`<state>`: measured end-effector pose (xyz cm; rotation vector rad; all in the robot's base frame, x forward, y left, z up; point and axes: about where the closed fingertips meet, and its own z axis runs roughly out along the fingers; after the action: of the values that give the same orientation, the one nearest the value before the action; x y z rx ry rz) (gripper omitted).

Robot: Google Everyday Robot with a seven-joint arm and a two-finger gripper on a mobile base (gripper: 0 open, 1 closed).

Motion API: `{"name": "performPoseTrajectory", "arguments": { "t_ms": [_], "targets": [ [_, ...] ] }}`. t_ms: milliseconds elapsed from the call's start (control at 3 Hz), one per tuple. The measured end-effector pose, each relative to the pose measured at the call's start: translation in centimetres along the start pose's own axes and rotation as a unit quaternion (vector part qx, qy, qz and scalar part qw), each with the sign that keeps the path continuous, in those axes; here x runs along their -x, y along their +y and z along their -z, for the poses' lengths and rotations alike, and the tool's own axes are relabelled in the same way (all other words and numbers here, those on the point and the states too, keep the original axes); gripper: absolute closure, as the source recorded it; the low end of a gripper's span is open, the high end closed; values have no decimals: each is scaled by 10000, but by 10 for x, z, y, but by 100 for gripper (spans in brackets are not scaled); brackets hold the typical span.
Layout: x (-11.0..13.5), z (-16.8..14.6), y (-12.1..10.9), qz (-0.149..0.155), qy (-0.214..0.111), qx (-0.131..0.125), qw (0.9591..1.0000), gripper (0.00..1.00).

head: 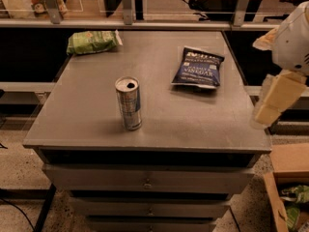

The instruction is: Move redbull can near green jalapeno chip bag

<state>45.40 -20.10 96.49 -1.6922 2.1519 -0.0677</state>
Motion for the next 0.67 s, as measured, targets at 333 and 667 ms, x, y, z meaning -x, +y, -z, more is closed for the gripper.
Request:
{"name": "performPoseTrajectory", "arguments": {
  "t_ms": [333, 667],
  "targets": [
    [25, -52, -21, 143, -594, -50, 9981, 0],
    [56, -108, -48, 316, -1289, -9, 9912, 0]
  ]
}}
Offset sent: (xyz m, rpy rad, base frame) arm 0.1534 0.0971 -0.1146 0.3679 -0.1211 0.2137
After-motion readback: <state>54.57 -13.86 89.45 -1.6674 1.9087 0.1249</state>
